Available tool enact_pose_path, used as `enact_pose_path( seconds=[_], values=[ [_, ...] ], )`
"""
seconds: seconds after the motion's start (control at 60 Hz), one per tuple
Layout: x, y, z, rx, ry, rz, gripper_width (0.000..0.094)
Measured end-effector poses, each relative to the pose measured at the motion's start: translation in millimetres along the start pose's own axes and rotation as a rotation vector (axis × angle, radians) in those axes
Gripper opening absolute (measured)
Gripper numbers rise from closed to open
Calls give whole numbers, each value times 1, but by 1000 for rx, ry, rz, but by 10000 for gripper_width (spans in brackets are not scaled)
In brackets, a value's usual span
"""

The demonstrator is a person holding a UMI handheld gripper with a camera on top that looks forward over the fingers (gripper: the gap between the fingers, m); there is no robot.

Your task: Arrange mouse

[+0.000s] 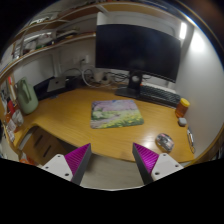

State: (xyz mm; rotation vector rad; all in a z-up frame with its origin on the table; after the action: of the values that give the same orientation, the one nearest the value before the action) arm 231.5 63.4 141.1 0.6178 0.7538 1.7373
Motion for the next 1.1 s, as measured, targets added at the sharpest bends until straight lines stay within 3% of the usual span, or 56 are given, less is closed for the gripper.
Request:
enact_pose_path(
  seconds=[0.417, 0.733, 1.1],
  values=[
    [164, -34, 13, -9, -211, -118, 858],
    [215, -60, -2, -9, -235, -151, 857],
    [247, -61, -77, 13, -211, -177, 856]
  ],
)
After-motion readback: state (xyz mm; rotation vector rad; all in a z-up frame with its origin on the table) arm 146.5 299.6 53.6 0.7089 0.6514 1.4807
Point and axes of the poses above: the point between the fingertips, and its own axes, seen from behind it with the camera up: x to the right, y up, z backward, against the way the camera looks, the point moved 6 cm from there along z, backward, against the way the camera looks
